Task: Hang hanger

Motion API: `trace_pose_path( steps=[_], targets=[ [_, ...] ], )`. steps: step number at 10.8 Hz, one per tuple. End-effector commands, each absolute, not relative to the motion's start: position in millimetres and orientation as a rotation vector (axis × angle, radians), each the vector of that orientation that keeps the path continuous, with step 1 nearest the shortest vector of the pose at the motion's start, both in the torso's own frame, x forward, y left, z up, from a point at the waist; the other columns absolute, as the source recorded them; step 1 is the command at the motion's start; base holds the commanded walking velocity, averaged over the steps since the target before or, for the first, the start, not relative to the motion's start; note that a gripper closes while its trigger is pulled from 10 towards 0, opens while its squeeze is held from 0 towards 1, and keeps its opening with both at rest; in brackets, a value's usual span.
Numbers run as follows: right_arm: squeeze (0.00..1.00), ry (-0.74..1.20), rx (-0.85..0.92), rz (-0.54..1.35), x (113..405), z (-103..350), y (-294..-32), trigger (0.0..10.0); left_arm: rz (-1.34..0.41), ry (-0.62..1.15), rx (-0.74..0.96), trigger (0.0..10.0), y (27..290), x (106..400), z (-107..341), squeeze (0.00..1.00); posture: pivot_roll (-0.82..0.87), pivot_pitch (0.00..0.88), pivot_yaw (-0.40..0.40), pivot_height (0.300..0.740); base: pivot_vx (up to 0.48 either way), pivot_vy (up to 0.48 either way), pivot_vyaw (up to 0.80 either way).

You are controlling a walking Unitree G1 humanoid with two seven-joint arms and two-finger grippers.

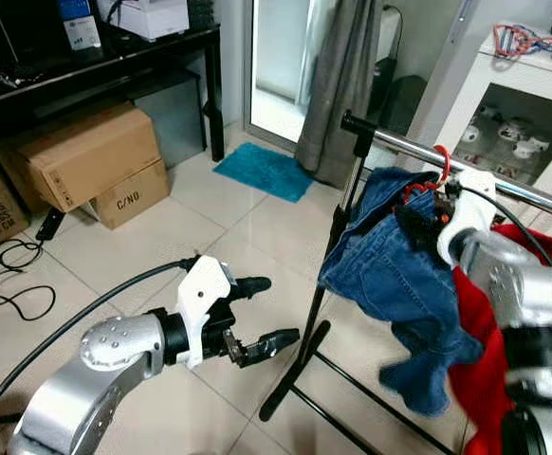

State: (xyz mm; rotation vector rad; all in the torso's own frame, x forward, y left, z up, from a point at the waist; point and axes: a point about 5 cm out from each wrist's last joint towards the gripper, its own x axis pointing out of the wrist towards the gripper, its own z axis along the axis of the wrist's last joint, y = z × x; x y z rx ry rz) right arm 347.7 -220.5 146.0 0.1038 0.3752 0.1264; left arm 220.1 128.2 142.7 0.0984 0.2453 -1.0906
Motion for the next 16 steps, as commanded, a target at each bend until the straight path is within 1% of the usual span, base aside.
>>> trace_pose_path(
  steps=[1, 4, 8, 15, 16],
  targets=[
    [0.0, 0.364, 0.09, 0.135, 352.1, 149.8, -221.2, 0.0, -1.105, 0.244, 0.107, 10.0, 127.3, 221.1, 144.7, 0.96, 0.23, 0.0, -0.045, 0.74, 0.0, 0.0, 0.0],
    [0.0, 0.37, 0.096, 0.169, 356.8, 149.7, -218.4, 0.0, -1.109, 0.246, 0.109, 10.0, 127.6, 220.7, 144.8, 0.96, 0.23, 0.0, -0.053, 0.74, 0.0, 0.0, 0.0],
    [0.0, 0.363, 0.096, 0.178, 357.2, 151.9, -222.2, 0.0, -1.111, 0.242, 0.108, 10.0, 126.3, 222.0, 144.7, 0.95, 0.23, 0.0, -0.051, 0.74, 0.0, 0.0, 0.0],
    [0.0, 0.327, 0.102, 0.23, 351.6, 159.5, -224.4, 0.0, -1.081, 0.21, 0.123, 10.0, 120.7, 237.3, 143.6, 0.96, 0.19, 0.0, -0.038, 0.74, 0.0, 0.0, 0.0],
    [0.0, 0.32, 0.098, 0.23, 350.3, 161.6, -226.0, 0.0, -1.042, 0.196, 0.137, 10.0, 121.0, 243.1, 143.8, 0.96, 0.18, 0.0, -0.038, 0.74, 0.0, 0.0, 0.0]
  ],
)
